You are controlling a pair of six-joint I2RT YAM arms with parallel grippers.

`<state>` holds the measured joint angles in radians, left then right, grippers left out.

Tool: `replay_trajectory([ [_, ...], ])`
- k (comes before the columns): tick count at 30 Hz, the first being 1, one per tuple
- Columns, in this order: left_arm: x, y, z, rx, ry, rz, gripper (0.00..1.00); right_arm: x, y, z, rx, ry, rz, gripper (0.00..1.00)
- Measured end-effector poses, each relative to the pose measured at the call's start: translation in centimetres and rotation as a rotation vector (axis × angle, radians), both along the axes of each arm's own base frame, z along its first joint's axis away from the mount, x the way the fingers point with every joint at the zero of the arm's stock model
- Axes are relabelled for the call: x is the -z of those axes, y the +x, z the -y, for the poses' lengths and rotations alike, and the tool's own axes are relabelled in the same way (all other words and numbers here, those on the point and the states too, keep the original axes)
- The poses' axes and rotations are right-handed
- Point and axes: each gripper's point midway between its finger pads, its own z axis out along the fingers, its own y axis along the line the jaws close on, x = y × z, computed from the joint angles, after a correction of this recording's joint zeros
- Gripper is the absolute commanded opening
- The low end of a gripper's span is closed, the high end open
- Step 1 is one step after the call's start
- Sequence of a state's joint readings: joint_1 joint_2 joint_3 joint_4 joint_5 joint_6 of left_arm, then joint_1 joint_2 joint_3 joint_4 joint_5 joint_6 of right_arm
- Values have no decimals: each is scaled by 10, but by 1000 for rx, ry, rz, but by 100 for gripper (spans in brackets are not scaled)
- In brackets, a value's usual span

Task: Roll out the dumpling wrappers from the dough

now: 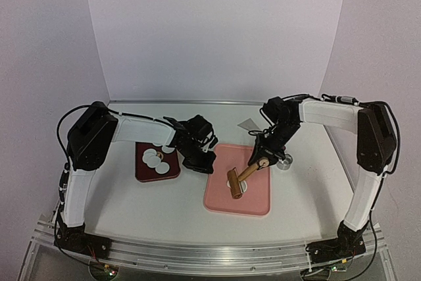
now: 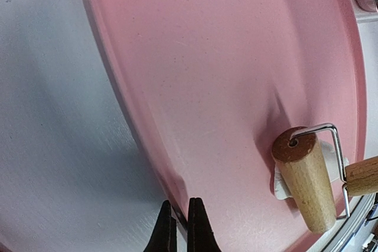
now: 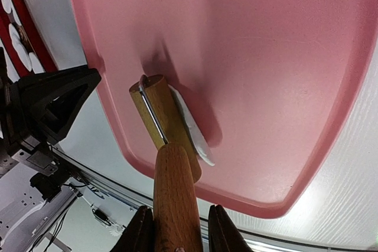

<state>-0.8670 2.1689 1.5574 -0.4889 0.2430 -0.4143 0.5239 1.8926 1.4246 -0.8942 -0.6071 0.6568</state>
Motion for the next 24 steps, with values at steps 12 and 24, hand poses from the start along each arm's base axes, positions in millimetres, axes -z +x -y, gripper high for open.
replay_trajectory([
  [12,1,0,-1,43,0,17,0,0,-2,11,58,12,22,0],
  [24,1,-1,0,68,-7,31,0,1,-2,14,76,-1,-2,0],
])
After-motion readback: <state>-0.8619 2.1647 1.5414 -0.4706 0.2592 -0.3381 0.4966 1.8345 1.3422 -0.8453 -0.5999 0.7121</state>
